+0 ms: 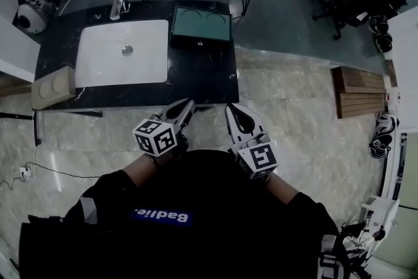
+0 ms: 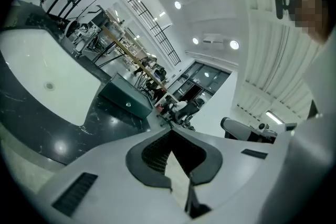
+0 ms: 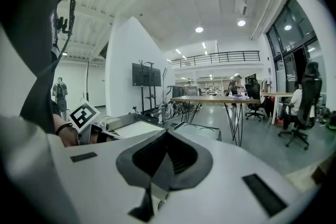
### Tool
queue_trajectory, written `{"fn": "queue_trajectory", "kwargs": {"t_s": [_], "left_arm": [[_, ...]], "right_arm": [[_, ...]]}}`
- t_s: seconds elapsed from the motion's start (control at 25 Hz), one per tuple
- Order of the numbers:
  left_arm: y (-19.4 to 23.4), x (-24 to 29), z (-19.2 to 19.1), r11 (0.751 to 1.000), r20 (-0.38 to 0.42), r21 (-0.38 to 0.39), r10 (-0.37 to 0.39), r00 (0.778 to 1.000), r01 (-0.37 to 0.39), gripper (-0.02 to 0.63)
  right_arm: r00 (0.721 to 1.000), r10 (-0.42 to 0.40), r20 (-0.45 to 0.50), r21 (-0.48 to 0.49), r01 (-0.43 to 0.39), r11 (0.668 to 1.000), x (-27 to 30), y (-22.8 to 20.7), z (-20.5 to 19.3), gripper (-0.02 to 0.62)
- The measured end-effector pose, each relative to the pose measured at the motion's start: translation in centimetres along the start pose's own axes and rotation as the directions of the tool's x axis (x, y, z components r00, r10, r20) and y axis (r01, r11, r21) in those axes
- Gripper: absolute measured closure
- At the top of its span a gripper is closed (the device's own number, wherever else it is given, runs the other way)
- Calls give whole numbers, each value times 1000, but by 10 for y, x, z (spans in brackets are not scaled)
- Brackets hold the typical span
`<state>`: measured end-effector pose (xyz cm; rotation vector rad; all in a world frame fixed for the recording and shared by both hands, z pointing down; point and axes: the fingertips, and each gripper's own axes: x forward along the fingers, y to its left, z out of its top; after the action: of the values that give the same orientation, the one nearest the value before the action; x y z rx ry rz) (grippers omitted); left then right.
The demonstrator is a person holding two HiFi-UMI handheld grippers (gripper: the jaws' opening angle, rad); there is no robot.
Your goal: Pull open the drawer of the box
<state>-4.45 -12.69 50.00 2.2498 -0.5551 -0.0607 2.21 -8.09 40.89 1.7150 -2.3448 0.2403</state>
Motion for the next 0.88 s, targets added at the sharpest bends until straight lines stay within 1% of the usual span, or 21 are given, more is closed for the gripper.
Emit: {"fn": "queue_trajectory", "kwargs": {"t_s": [0.2,0.36,0.48,0.56,0.72,0.88], "left_arm": [[12,11,18,1000,29,-30,9,1000,-8,604],[26,22,29,998,56,-47,45,997,-42,604],[37,32,44,995,103,-61,79,991,-73,604],[45,39,58,990,154,-98,118,981,-104,604],[59,57,82,969,252,-187,204,946,-159,604],[72,88,86,944,277,-268,269,923,-194,604]], "right_arm": [[999,15,31,-19,-14,1000,18,-13,12,595],[998,54,24,13,-54,998,38,-28,16,595],[994,101,42,15,-101,995,58,-51,19,595],[989,135,52,-2,-136,991,75,-72,21,595],[979,187,81,-59,-183,981,114,-121,34,595],[973,217,73,-65,-212,975,155,-175,33,595]]}}
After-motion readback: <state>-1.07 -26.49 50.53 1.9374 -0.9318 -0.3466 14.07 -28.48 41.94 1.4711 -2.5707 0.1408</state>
